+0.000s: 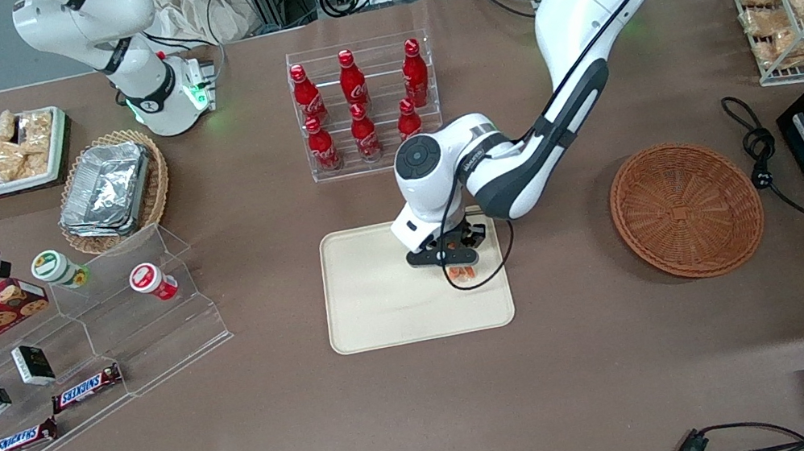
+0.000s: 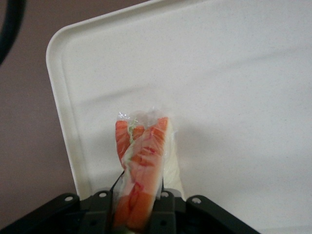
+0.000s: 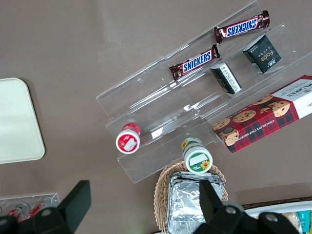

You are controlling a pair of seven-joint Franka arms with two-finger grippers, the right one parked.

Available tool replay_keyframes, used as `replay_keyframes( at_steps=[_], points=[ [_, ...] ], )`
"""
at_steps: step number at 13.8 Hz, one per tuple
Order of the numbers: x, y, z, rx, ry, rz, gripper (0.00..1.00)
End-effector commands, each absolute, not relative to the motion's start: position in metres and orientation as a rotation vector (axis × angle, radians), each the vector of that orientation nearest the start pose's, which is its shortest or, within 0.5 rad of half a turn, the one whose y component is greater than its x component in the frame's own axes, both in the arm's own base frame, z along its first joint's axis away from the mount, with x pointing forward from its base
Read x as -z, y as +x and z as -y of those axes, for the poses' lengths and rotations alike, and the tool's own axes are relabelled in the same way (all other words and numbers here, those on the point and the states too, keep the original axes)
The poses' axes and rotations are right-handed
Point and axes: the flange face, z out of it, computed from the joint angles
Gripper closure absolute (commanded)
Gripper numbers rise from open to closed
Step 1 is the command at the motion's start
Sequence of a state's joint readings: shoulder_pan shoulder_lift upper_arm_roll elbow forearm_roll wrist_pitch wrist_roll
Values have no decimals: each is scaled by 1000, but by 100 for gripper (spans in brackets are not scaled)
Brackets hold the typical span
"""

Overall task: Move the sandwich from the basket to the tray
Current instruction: 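Lower the sandwich onto the tray and open the left gripper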

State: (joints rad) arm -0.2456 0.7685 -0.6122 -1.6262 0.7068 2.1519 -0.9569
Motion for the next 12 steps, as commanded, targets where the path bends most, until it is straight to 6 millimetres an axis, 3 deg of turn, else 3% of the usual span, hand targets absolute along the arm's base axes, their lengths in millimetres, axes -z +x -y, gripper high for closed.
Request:
replay_keyframes(
  at_steps=[1,6,7,9,12],
  points=[
    [-222,505,467,152,-2973,-289,0],
    [-235,513,462,169,-2971,-264,0],
    [-244,514,461,179,-2971,-248,0],
    [-267,536,435,194,-2970,-171,0],
    [-307,545,432,199,-3016,-81,0]
  ],
)
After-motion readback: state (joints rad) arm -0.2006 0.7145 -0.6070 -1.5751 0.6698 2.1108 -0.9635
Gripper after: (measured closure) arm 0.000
